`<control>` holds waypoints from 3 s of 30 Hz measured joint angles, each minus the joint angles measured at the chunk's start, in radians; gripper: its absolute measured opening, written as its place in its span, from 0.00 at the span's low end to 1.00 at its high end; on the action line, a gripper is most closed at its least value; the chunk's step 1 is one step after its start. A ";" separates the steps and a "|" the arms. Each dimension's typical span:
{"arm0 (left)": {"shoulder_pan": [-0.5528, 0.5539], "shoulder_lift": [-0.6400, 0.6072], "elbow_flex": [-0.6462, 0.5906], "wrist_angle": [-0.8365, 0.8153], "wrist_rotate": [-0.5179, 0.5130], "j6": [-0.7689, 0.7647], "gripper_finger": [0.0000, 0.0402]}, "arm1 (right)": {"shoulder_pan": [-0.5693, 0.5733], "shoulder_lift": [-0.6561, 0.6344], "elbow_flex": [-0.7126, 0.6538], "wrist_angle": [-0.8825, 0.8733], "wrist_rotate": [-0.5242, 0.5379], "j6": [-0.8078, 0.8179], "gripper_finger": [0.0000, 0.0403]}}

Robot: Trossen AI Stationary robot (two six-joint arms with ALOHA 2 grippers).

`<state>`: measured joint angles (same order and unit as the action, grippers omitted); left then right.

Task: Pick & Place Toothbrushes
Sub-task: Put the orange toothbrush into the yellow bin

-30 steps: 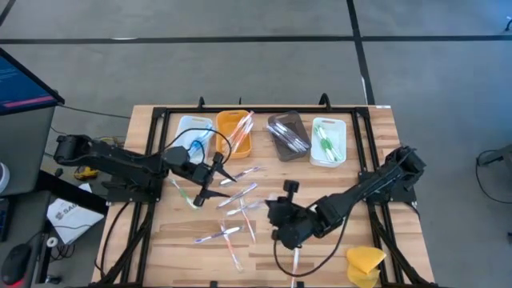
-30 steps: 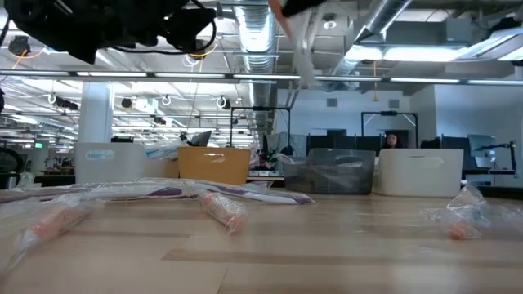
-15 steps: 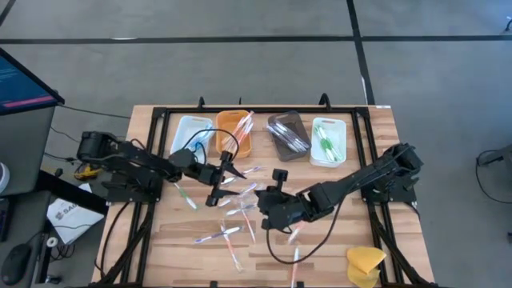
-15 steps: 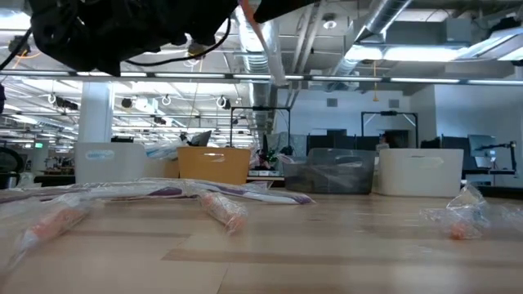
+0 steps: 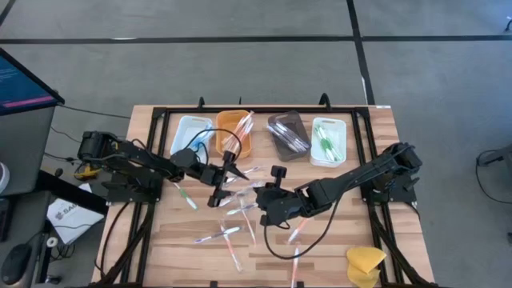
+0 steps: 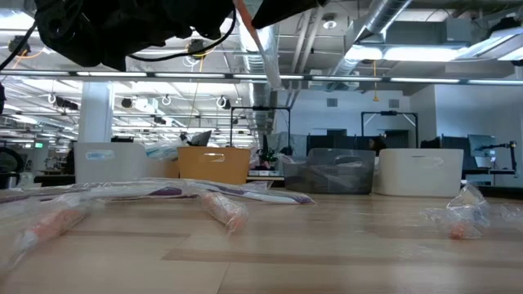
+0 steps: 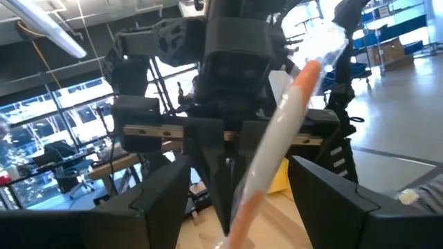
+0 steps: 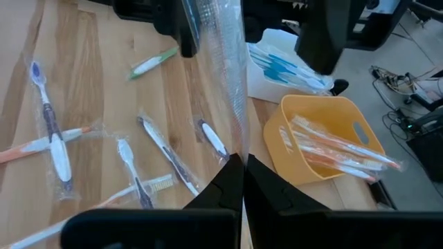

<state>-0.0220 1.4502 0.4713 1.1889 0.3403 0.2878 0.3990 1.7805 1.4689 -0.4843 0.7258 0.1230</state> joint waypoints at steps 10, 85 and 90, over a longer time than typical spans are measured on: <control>-0.003 0.000 0.000 -0.003 0.005 0.023 0.34 | -0.018 0.000 0.000 -0.001 -0.023 0.001 0.00; 0.659 0.148 0.744 -1.612 -0.070 -0.165 0.04 | 0.345 0.000 0.000 -0.604 0.168 0.911 0.48; 0.658 0.196 0.744 -1.610 -0.070 -0.165 0.04 | 0.345 0.000 0.000 -0.609 0.168 0.910 0.48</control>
<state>0.6365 1.6458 1.2156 -0.4206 0.2703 0.1228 0.7437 1.7802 1.4689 -1.0936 0.8936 1.0332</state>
